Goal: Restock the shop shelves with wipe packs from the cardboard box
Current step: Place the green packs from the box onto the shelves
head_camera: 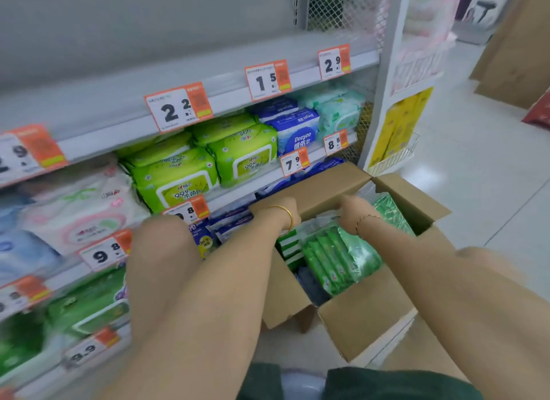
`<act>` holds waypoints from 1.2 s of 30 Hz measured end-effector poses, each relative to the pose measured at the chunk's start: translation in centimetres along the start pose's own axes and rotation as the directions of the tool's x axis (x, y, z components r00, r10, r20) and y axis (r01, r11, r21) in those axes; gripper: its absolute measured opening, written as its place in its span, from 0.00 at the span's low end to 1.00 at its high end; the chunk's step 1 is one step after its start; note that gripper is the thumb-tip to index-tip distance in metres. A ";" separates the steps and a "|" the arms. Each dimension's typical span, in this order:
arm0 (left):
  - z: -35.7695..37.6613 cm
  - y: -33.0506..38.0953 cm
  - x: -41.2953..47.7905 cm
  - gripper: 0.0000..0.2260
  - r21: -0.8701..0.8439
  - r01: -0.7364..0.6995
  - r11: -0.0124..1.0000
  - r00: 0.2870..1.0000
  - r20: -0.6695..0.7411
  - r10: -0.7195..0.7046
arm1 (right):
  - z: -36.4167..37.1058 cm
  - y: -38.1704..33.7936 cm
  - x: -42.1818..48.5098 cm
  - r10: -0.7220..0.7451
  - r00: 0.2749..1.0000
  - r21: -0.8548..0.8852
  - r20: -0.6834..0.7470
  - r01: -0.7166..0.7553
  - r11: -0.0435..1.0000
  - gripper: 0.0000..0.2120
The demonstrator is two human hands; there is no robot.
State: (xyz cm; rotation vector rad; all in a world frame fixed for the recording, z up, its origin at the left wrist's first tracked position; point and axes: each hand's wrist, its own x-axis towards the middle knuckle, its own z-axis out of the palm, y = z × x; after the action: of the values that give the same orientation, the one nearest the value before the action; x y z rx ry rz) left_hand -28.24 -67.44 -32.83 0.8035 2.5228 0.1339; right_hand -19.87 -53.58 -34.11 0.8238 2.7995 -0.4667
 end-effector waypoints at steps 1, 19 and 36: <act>0.6 0.2 0.4 0.15 -0.010 -0.023 1.000 1.000 -0.006 0.023 | 0.5 0.4 -0.2 0.003 1.000 0.011 -0.005 -0.003 1.000 0.15; 7.7 5.3 10.7 0.16 -0.201 -0.036 0.979 0.999 -0.002 0.036 | 4.7 5.9 2.4 0.146 0.977 0.175 -0.158 -0.117 0.978 0.16; 5.1 6.8 9.2 0.07 -0.589 -0.022 0.808 0.964 -0.227 -0.140 | 3.5 6.4 1.7 0.171 0.967 0.264 -0.188 -0.118 0.957 0.16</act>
State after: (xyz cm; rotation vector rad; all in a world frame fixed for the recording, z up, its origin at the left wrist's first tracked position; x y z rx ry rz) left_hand -28.79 -56.89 -39.62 0.4661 2.5021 1.0120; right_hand -17.41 -48.88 -39.37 1.1878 2.8765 -0.7624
